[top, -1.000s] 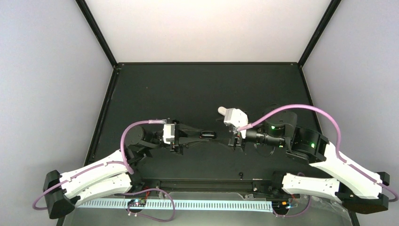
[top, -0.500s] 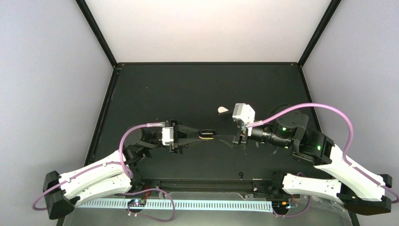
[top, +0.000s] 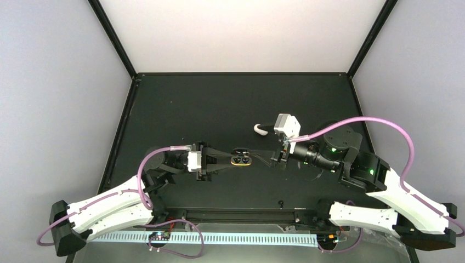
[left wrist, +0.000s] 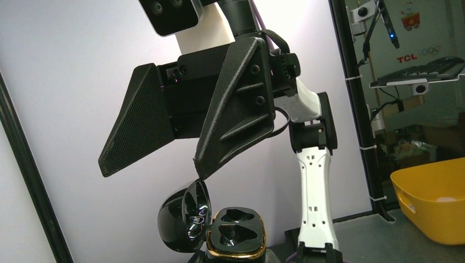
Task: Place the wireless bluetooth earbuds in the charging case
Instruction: Open the charging case.
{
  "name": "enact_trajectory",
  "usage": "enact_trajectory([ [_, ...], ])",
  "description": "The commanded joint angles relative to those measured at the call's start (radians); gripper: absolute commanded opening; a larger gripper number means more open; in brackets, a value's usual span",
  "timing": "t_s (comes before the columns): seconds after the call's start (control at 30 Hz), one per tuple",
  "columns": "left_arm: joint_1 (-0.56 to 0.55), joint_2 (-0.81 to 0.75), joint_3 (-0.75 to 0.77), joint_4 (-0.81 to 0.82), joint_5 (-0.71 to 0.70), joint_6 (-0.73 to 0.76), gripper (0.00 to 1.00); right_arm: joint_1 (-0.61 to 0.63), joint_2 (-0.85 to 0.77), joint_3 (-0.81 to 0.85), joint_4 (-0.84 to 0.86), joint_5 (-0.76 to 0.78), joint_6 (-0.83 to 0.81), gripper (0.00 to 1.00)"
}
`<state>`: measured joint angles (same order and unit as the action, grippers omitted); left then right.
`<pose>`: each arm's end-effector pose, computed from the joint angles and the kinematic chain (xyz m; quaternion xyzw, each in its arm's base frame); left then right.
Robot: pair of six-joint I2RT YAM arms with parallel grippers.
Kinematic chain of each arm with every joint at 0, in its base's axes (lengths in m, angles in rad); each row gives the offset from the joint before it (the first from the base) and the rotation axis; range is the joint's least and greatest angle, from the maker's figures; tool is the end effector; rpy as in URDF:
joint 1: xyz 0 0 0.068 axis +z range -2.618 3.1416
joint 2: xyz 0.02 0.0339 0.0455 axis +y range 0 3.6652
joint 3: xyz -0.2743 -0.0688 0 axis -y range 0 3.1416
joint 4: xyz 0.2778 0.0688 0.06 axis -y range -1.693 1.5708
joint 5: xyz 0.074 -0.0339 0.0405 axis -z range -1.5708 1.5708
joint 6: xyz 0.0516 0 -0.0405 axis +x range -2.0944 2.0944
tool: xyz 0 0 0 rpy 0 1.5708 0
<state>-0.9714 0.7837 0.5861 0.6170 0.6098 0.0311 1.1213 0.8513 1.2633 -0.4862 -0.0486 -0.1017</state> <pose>0.0975 -0.1951 0.3588 0.4704 0.3344 -0.5082 0.6393 0.0825 0.1767 0.4767 -0.4341 0.5904 0.3475 0.5850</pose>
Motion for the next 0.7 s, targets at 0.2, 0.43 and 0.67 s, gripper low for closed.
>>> enact_trajectory([
  [0.2,-0.009,-0.029,-0.014,0.017,0.025,-0.007,0.02,0.001,0.004,0.071,-0.049,-0.161,0.024,0.70],
  [0.43,-0.009,-0.063,-0.023,-0.011,0.024,0.018,0.02,0.001,-0.004,0.060,-0.048,-0.164,0.025,0.69],
  [0.67,-0.009,-0.152,-0.065,-0.059,0.058,0.141,0.02,0.000,-0.082,-0.075,0.017,0.037,0.071,0.70],
])
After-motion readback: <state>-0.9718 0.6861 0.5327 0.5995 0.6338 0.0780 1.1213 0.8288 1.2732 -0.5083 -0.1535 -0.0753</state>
